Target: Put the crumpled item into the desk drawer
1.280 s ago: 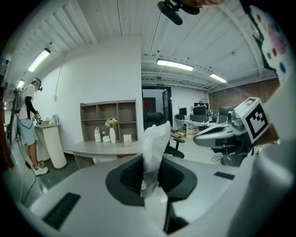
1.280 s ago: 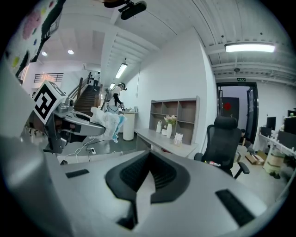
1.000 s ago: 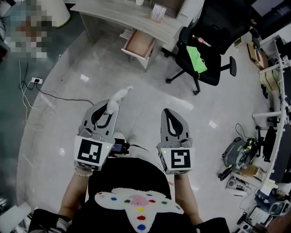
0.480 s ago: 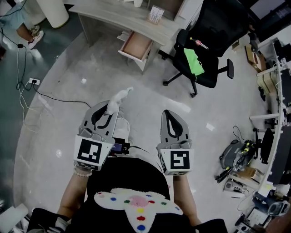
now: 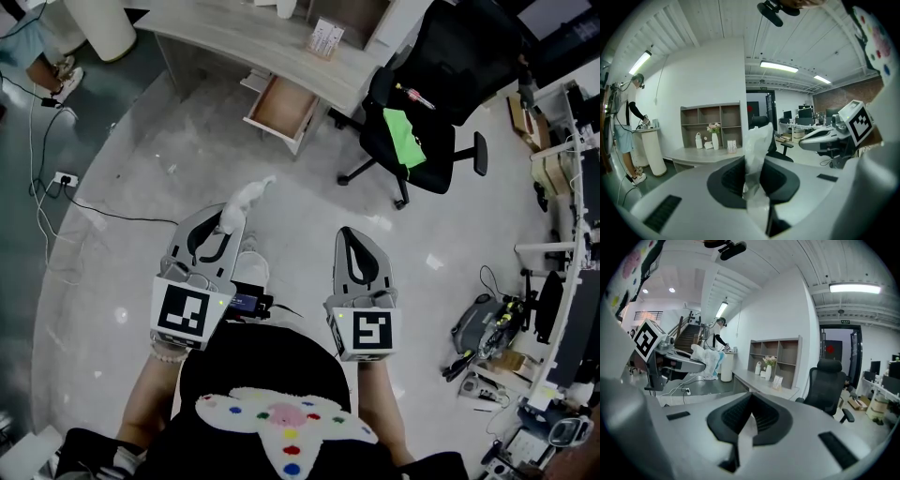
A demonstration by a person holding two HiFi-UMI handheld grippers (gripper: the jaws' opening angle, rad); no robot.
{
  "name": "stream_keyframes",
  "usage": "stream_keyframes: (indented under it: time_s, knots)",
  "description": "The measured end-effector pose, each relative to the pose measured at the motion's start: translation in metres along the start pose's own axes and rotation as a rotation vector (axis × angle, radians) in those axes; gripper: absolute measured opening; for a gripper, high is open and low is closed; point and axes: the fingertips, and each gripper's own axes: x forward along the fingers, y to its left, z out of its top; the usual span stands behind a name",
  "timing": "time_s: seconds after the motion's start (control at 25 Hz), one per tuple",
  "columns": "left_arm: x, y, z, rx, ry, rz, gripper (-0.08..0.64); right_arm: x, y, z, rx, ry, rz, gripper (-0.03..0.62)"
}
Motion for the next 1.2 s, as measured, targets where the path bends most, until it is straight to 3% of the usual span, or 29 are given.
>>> stream_keyframes:
  time_s: [0.24, 0.64, 1.2]
  knots:
    - [0.046, 0.043, 0.003, -0.027, 0.021, -0.024, 0.06, 0.061, -0.014, 0.017, 0.0, 0.018, -0.015, 0.003]
    - [0.119, 0.113, 0.03, -0.02, -0.014, -0.067, 0.06, 0.154, -0.033, 0.049, 0.002, 0.045, -0.035, 0.003]
    - [0.156, 0.157, 0.028, -0.027, 0.005, -0.102, 0.06, 0.21, -0.033, 0.055, -0.012, 0.086, -0.05, 0.003]
